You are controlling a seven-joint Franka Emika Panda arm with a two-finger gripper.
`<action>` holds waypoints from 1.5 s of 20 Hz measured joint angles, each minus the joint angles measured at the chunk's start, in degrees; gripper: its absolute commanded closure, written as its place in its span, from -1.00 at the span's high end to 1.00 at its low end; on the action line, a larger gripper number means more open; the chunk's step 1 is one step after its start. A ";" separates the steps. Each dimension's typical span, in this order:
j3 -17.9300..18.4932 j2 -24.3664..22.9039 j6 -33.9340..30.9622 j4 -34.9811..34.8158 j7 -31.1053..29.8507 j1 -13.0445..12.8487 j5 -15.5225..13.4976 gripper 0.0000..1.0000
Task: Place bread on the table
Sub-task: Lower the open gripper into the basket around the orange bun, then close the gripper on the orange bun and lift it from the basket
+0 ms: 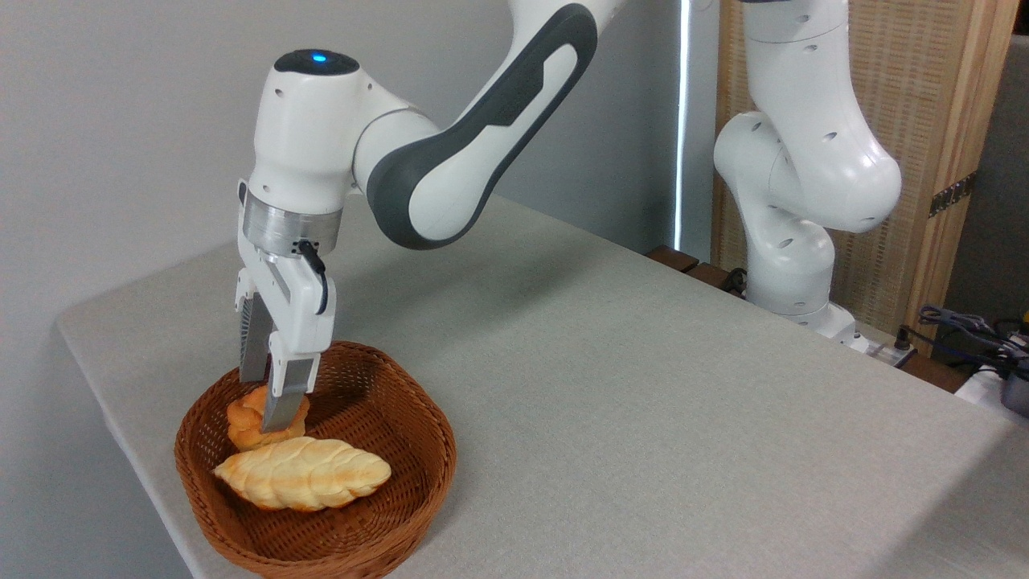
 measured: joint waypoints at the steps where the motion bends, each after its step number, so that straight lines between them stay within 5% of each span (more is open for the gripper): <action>1: -0.06 0.34 0.60 0.00 0.00 0.01 0.02 0.30; 3: -0.09 0.66 1.58 0.00 0.01 0.05 0.04 -0.27; 6: -0.14 0.66 1.75 0.01 0.66 0.11 0.06 -0.58; 23: -0.23 -2.05 1.82 1.31 2.24 1.52 0.06 -0.57; 30: 1.52 -10.39 -12.00 1.32 1.99 2.07 -0.44 -0.47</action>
